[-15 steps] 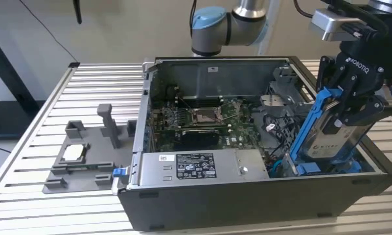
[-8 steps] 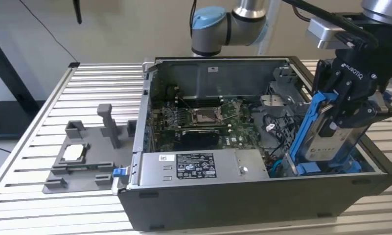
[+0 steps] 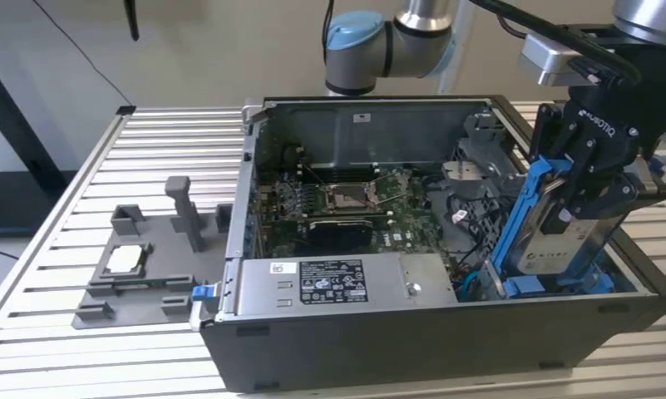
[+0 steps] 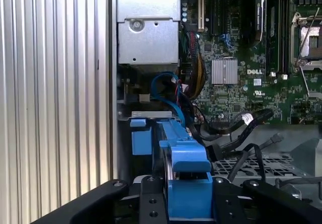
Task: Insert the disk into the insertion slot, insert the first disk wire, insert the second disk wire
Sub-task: 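Insert the disk into the insertion slot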
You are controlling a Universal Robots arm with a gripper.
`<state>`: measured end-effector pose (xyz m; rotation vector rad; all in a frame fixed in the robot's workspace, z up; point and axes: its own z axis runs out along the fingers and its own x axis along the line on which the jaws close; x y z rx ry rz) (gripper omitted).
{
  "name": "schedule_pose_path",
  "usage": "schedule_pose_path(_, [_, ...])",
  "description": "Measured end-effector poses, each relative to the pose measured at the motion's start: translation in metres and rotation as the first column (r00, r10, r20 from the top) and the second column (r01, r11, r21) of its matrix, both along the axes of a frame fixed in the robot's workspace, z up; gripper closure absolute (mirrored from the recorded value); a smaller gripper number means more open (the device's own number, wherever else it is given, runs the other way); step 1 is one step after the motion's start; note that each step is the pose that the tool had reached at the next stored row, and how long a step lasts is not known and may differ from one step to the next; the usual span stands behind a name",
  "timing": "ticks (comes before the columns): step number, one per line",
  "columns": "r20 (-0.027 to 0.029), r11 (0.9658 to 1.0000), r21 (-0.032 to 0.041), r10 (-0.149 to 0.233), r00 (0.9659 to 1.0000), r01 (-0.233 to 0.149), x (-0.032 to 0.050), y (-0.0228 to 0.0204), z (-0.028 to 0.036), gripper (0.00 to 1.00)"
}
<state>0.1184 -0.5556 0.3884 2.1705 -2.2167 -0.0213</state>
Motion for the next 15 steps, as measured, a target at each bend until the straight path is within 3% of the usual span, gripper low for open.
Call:
schedule_pose_path(3, [-0.0002, 1.0000, -0.0015, 0.000, 1.0000, 0.000, 0.0000, -0.0002, 0.0002, 0.61])
schedule_pose_path(4, [-0.0002, 1.0000, -0.0020, 0.000, 1.0000, 0.000, -0.0001, -0.0002, 0.0005, 0.53])
schedule_pose_path(15, [-0.0002, 1.0000, -0.0023, 0.000, 1.0000, 0.000, -0.0001, -0.0002, 0.0004, 0.53])
